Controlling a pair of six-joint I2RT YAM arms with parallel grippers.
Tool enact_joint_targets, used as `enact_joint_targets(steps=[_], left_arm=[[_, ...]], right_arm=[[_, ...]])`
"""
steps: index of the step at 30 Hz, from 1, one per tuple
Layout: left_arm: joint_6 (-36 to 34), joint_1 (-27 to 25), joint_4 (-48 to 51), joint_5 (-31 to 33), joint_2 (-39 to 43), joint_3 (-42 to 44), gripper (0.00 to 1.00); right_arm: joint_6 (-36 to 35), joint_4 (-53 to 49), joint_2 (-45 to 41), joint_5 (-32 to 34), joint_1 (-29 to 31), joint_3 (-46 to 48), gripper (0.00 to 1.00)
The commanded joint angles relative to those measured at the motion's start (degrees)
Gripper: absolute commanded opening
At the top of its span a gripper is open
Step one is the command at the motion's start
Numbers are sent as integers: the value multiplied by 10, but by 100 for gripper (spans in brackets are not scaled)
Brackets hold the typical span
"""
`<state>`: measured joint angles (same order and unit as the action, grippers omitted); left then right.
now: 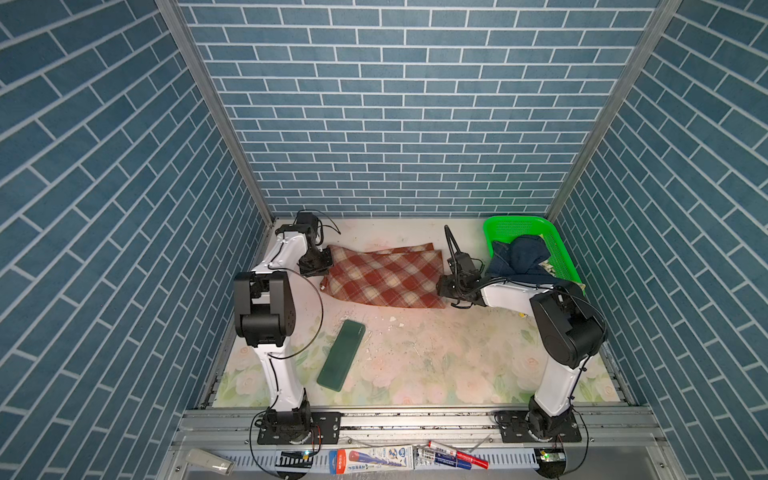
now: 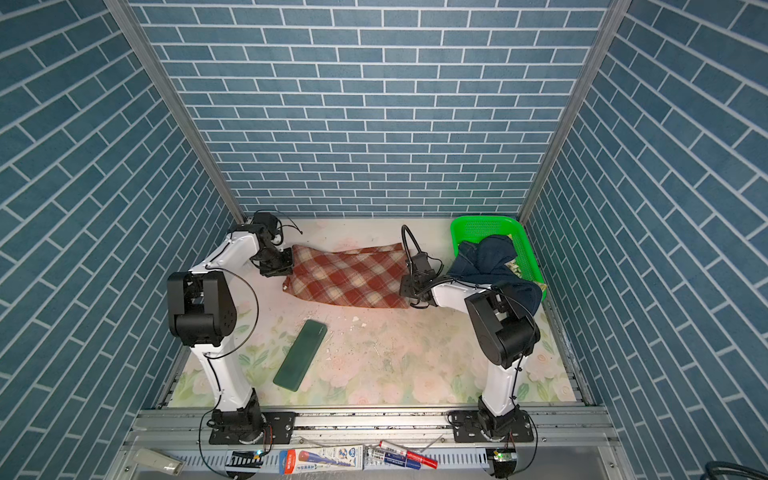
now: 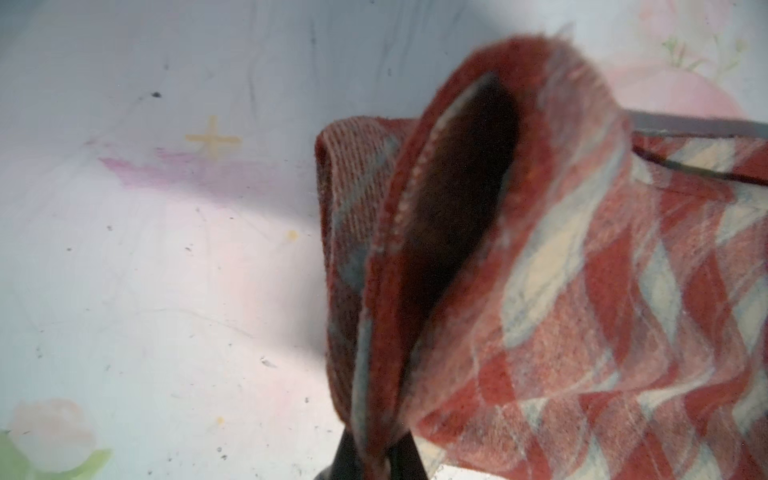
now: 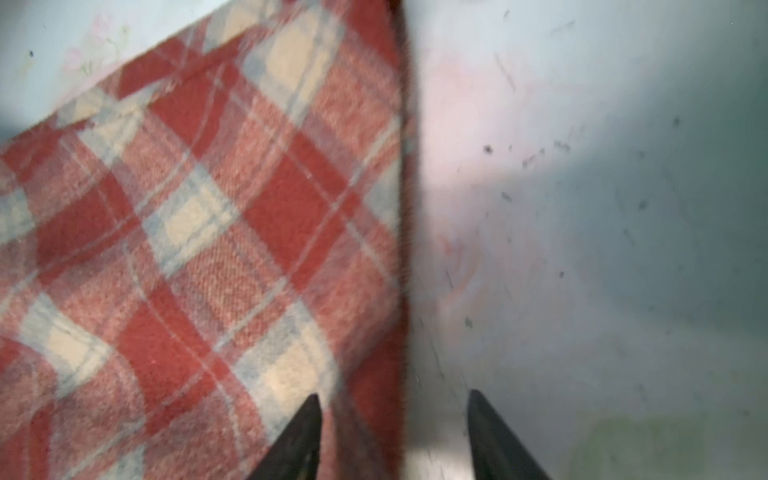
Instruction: Fold and stack the skirts
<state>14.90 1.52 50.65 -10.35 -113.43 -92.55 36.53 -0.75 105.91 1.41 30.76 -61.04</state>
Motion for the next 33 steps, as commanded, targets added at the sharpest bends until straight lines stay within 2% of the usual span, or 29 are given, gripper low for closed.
enact_joint_targets(steps=[1,3,8,12,15,19,26,33], left_arm=[[14,12,13,19,10,15,0],[17,14,15,13,3,24,3],[31,17,19,1,-3,28,43],[51,37,-1,-16,26,44,64],[56,53,-12,-26,41,48,73],[45,59,-26,-30,36,30,79],[13,57,-37,-65,-46,-56,77],[7,56,-76,-91,-85,-73,74]], right_arm=[[-2,-3,19,-17,-33,-53,59],[-9,-3,33,-41,-50,-74,59],[-40,10,77,-93,-72,-132,59],[-60,20,113,-116,-74,-179,59],[-65,25,146,-130,-75,-214,59],[-67,49,183,-135,-76,-245,59],[-45,86,241,-140,-76,-283,55],[-28,115,263,-151,-75,-303,46]])
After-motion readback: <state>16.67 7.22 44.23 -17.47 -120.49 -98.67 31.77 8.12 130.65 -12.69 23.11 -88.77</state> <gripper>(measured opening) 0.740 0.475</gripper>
